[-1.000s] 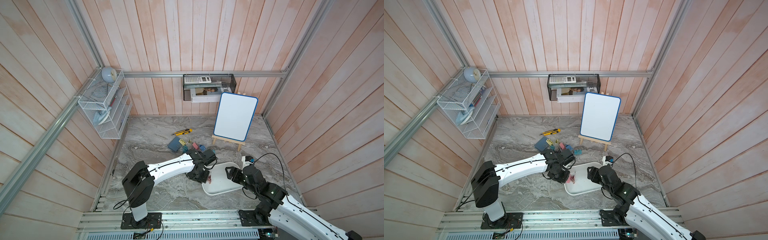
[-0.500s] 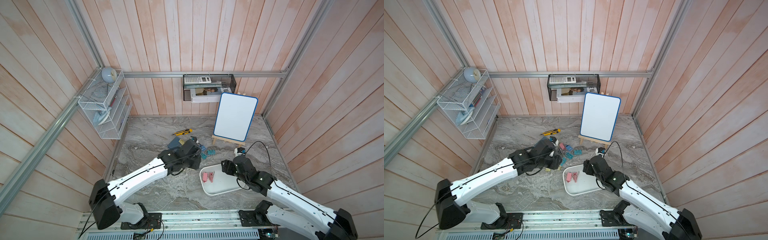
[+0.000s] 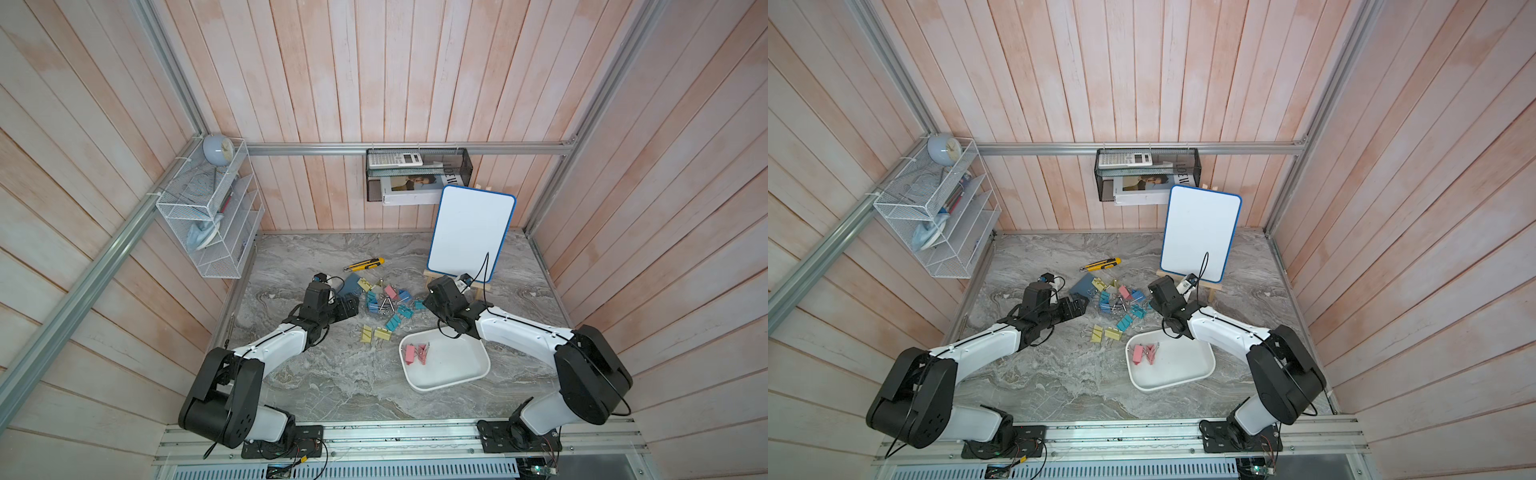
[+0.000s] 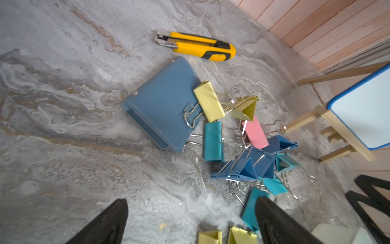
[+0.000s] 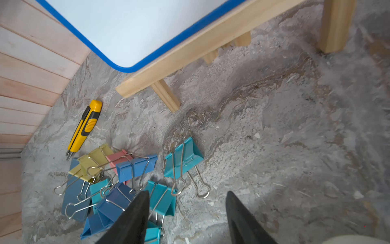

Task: Put the binder clips in the storage box
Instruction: Pick up the binder clip at the center of the board.

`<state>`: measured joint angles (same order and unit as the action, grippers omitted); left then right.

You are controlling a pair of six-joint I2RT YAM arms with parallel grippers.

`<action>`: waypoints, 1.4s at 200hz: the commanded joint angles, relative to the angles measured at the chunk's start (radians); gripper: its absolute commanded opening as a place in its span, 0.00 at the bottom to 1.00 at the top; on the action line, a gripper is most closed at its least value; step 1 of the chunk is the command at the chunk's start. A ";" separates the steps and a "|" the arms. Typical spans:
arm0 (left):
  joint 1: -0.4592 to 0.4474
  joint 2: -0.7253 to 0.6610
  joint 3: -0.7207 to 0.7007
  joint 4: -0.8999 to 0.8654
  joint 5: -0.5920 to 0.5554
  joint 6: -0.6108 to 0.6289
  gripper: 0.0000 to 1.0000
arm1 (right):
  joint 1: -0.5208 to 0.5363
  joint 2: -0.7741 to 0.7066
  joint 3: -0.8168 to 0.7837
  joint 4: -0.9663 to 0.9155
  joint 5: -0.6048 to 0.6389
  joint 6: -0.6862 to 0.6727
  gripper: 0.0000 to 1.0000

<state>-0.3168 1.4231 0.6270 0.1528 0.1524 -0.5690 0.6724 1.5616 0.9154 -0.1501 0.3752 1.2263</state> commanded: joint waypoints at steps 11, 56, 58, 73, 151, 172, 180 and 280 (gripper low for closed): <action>-0.002 -0.032 -0.091 0.205 -0.023 0.017 1.00 | -0.011 0.074 0.026 0.075 0.004 0.102 0.54; -0.007 -0.039 -0.107 0.228 -0.055 0.021 1.00 | -0.025 0.162 0.039 0.140 -0.034 0.125 0.42; -0.007 -0.039 -0.108 0.228 -0.055 0.021 1.00 | -0.027 0.165 0.039 0.146 -0.034 0.126 0.41; -0.009 -0.043 -0.114 0.238 -0.061 0.020 1.00 | -0.029 0.182 0.028 0.181 -0.052 0.134 0.37; -0.045 -0.017 -0.107 0.247 -0.087 0.038 1.00 | -0.049 0.219 -0.003 0.278 -0.099 0.146 0.22; -0.048 -0.016 -0.105 0.243 -0.095 0.041 1.00 | -0.051 0.219 -0.014 0.300 -0.111 0.146 0.13; -0.050 -0.016 -0.105 0.245 -0.098 0.043 1.00 | -0.051 0.218 -0.020 0.306 -0.113 0.145 0.09; -0.059 -0.021 -0.102 0.239 -0.119 0.050 1.00 | -0.010 0.094 -0.033 0.182 -0.068 0.239 0.52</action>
<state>-0.3698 1.3991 0.5194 0.3817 0.0494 -0.5411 0.6353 1.6878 0.8829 0.0887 0.2710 1.3853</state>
